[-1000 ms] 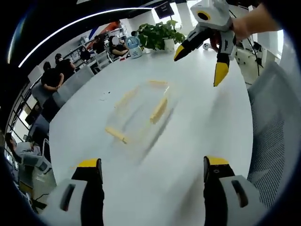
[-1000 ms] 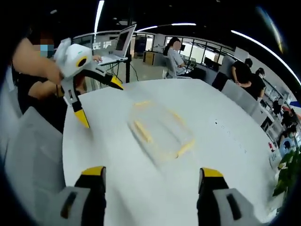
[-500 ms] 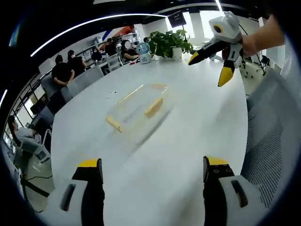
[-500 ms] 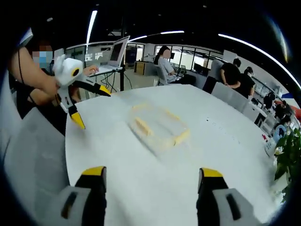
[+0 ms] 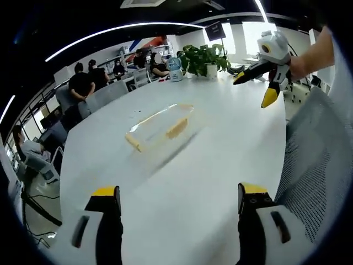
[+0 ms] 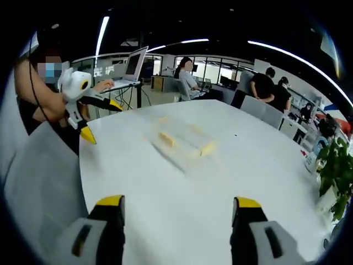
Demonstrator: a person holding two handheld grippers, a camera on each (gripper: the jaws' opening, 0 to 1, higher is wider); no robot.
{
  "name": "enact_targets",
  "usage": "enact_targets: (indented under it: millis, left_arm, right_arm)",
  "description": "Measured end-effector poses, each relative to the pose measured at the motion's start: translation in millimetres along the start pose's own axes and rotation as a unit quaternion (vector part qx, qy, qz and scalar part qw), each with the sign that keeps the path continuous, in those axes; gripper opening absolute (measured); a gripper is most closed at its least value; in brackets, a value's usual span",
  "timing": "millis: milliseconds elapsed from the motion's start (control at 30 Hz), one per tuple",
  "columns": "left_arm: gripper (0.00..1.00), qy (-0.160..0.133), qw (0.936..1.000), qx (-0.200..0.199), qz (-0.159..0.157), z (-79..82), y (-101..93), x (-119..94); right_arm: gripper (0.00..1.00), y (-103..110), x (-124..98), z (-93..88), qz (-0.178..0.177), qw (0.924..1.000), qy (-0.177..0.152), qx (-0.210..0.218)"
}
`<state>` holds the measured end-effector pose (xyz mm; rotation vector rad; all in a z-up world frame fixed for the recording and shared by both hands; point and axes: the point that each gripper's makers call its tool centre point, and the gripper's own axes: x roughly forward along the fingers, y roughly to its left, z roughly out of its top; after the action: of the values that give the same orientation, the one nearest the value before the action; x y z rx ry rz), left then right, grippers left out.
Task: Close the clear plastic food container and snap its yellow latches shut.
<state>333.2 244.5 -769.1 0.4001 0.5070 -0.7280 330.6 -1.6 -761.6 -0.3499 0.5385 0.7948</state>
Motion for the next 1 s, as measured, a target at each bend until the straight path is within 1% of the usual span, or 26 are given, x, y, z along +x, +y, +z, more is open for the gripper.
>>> enact_targets:
  millis: [167,200,233,433,633,700,800,900,967,1000]
  left_arm:
    - [0.85,0.005,1.0,0.0,0.004,-6.2,-7.2,-5]
    - [0.85,-0.002,1.0,-0.009,0.003,-6.3,-9.7,-6]
    - [0.85,-0.003,0.9999,-0.01,0.004,-7.2,-11.1,-7]
    - [0.84,-0.006,0.9998,-0.018,0.006,-11.9,-21.3,-11]
    - [0.84,-0.012,0.9994,-0.031,0.014,-15.1,-21.7,-14]
    - [0.84,-0.014,0.999,-0.042,0.013,-16.1,-22.4,-15]
    - [0.84,-0.019,0.9984,-0.05,0.019,-15.4,-20.0,-15]
    - [0.84,-0.014,0.9984,-0.052,0.017,-17.4,-21.5,-15]
    - [0.85,-0.025,0.9978,-0.061,0.011,-13.9,-24.2,-14]
    - [0.85,-0.024,0.9981,-0.055,0.013,-14.2,-23.2,-15]
  right_arm:
    - [0.78,9,-6,-4.4,-0.004,1.0,-0.004,0.001]
    - [0.78,9,-7,-5.7,-0.006,1.0,-0.004,0.002]
    - [0.78,11,-8,-7.4,-0.008,0.9999,-0.007,0.01]
    - [0.77,17,-13,-13.7,-0.013,0.9996,-0.011,0.023]
    - [0.78,20,-18,-18.3,-0.02,0.9989,-0.016,0.039]
    - [0.77,20,-18,-19.0,-0.021,0.999,-0.015,0.038]
    - [0.78,18,-19,-17.5,-0.024,0.9987,-0.018,0.042]
    - [0.77,18,-18,-20.8,-0.026,0.9986,-0.015,0.044]
    - [0.77,18,-19,-20.2,-0.027,0.9985,-0.016,0.045]
    - [0.77,18,-19,-20.0,-0.028,0.9984,-0.017,0.047]
